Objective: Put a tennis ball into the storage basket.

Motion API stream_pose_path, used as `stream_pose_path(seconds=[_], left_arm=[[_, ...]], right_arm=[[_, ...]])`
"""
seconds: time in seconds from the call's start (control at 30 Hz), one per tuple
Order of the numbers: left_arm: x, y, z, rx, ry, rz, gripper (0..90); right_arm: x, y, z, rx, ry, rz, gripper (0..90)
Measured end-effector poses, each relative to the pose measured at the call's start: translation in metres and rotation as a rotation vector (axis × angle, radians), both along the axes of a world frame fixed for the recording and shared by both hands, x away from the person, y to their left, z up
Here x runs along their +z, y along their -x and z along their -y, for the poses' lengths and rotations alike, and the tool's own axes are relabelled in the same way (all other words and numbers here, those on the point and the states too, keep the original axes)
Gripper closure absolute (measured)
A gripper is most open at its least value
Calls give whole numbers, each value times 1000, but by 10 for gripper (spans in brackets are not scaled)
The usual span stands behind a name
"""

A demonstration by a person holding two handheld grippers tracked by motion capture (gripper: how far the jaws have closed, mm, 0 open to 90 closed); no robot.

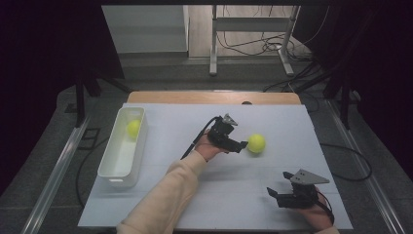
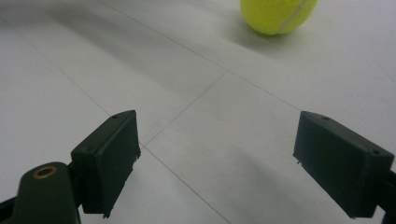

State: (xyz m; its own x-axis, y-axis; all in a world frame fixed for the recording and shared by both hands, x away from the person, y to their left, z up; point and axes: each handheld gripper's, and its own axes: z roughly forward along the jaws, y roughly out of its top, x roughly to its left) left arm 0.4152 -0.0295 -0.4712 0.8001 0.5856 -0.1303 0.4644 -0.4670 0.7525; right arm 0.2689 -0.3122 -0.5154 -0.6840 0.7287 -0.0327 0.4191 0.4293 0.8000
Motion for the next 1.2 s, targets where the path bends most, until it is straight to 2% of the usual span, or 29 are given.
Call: stream_pose_path(seconds=[0.43,0.87,1.2], left_arm=[[-11,-10,27,-28,-33,-24,125],[-24,-25,47,-43,-6,-60,96],[-31,-31,62,-51,-30,-57,90]], right_arm=[[0,0,0,3,-2,-2,148],[0,0,0,5,1,-5,148],[0,0,0,5,0,-3,148]])
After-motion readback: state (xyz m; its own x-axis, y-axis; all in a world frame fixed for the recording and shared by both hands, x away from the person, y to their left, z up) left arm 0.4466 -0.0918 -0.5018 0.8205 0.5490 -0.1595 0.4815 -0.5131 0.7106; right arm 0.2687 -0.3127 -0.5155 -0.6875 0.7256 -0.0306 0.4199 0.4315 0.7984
